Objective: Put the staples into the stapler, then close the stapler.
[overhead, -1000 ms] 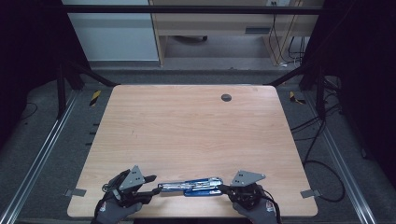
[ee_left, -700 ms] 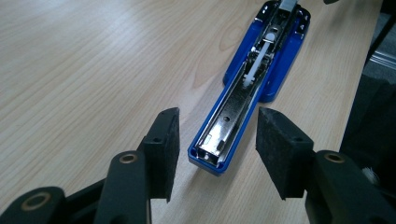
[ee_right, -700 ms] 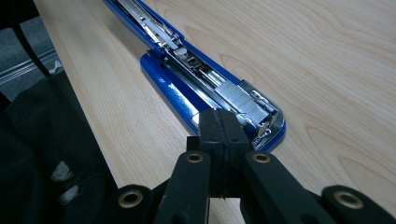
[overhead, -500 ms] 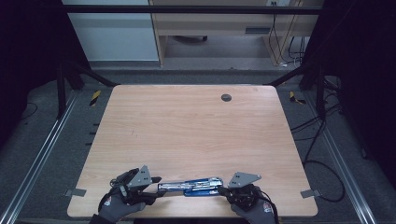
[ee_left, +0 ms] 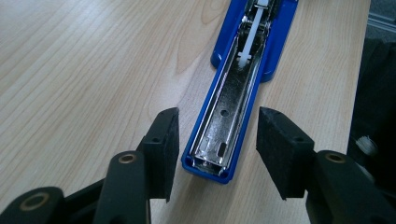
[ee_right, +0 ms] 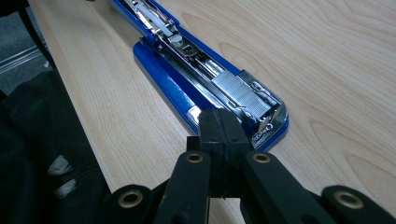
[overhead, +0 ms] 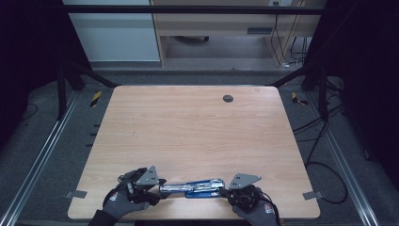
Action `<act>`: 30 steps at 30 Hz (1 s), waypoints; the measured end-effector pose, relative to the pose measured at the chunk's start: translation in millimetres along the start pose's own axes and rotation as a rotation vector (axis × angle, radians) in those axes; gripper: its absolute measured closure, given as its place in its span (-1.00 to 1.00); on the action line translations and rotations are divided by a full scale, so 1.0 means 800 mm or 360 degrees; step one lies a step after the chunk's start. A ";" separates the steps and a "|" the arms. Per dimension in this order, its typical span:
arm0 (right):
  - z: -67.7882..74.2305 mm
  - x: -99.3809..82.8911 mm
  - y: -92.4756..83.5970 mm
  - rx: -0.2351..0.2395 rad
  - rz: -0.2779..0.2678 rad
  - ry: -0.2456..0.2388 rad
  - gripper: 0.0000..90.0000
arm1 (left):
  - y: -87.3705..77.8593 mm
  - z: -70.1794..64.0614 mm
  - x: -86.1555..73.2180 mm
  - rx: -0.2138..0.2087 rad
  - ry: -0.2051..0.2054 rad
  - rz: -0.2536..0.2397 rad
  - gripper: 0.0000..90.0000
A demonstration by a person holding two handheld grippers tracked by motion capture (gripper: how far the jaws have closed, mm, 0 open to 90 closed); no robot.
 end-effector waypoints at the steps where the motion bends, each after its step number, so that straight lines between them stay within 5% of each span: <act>1: 0.000 0.000 0.000 0.0004 0.0002 0.0002 1.00 | 0.001 0.000 0.000 -0.0010 0.0006 0.0002 0.11; 17: -0.005 -0.002 0.008 -0.0003 0.0032 -0.0010 1.00 | 0.014 0.001 -0.001 -0.0055 0.0014 0.0050 0.22; 30: -0.006 -0.001 0.008 -0.0005 0.0034 -0.0011 1.00 | 0.017 0.002 0.001 -0.0078 0.0080 0.0085 0.24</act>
Point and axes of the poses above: each handheld gripper's, and its own axes: y roughly forward along the jaws, x roughly out of its top, z roughly to its left, the point moved 4 cm from there along y, roughly forward along the jaws, and after that the axes turned 13 degrees about x, right-handed, at the moved point
